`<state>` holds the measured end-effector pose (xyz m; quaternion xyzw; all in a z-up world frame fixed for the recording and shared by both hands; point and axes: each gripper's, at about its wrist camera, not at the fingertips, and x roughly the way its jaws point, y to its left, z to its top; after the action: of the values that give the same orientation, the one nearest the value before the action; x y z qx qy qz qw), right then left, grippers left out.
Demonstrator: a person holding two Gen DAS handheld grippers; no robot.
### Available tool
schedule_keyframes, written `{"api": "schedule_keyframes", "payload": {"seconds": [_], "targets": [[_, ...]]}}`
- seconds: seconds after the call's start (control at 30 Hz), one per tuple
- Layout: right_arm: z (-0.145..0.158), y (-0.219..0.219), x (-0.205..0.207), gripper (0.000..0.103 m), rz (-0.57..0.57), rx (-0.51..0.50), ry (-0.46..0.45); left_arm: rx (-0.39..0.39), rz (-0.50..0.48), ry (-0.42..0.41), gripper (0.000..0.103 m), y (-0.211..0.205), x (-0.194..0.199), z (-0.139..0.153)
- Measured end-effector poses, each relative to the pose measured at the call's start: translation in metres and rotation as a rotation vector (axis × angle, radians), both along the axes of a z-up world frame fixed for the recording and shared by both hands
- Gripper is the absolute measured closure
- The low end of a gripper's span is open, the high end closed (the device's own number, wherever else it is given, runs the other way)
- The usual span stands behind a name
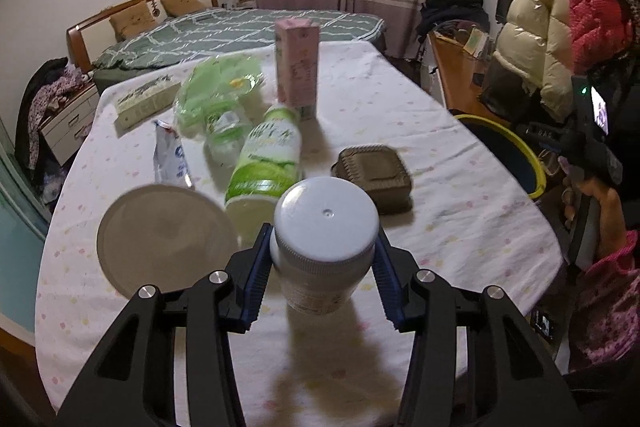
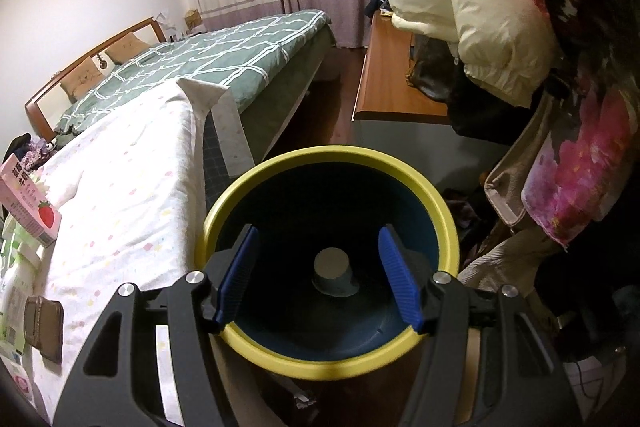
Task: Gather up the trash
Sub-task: 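Carry the jar with the left gripper over the bin and open it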
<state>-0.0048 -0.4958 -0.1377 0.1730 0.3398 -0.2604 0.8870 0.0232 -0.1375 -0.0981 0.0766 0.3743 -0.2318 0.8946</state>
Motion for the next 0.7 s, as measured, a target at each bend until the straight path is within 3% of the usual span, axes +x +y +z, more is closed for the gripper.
{"api": "schedule_keyframes", "payload": {"seconds": [0.2, 0.47, 0.7], "targets": [[0.002, -0.006, -0.018, 0.043, -0.014, -0.001, -0.016, -0.019, -0.070, -0.030, 0.055, -0.031, 0.008, 0.019], [-0.002, -0.024, -0.047, 0.043, -0.068, 0.013, -0.025, -0.046, -0.223, -0.063, 0.055, -0.115, 0.032, 0.036], [-0.007, -0.036, -0.064, 0.043, -0.091, 0.028, -0.022, -0.055, -0.339, -0.008, 0.055, -0.203, 0.054, 0.031]]}}
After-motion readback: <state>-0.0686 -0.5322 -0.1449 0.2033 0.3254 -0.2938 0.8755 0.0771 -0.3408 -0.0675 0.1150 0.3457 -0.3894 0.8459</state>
